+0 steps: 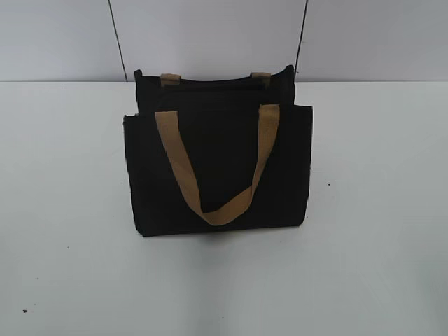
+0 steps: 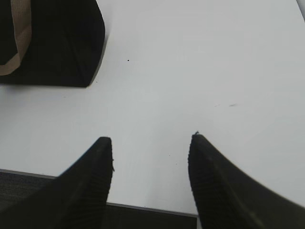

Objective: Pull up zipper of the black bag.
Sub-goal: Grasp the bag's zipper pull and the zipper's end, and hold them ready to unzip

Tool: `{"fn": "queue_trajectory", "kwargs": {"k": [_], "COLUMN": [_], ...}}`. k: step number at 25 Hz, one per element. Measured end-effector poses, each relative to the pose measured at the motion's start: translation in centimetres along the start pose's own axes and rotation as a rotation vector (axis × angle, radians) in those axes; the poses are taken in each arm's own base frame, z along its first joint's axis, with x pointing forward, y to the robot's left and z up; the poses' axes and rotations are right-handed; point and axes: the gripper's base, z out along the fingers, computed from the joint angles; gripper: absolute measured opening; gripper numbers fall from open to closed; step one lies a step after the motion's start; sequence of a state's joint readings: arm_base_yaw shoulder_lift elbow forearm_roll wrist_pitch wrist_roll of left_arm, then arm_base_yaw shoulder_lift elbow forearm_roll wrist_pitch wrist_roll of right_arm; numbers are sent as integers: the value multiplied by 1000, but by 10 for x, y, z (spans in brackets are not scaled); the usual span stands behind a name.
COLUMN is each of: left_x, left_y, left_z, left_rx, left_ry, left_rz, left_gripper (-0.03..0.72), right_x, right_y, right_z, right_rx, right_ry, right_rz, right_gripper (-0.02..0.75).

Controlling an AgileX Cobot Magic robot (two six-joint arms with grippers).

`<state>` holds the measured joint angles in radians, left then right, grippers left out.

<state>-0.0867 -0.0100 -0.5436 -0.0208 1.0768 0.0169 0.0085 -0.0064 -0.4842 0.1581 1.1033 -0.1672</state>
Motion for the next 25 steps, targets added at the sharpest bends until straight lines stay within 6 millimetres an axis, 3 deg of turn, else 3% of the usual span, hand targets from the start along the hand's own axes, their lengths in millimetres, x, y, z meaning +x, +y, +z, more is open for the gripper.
{"fn": "queue_trajectory", "kwargs": {"k": [18, 22, 25], "left_x": [-3, -22, -43], "left_y": [0, 1, 2], "left_z": [0, 7, 24], "left_rx": [-1, -10, -20], "left_ry": [-37, -103, -129], "left_rz": [0, 4, 11], "left_gripper": [436, 436, 436], "right_x": [0, 0, 0], "right_y": [0, 0, 0], "right_z": [0, 0, 0], "right_rx": [0, 0, 0], "right_ry": [0, 0, 0], "right_rz": [0, 0, 0], "right_gripper": [399, 399, 399]}}
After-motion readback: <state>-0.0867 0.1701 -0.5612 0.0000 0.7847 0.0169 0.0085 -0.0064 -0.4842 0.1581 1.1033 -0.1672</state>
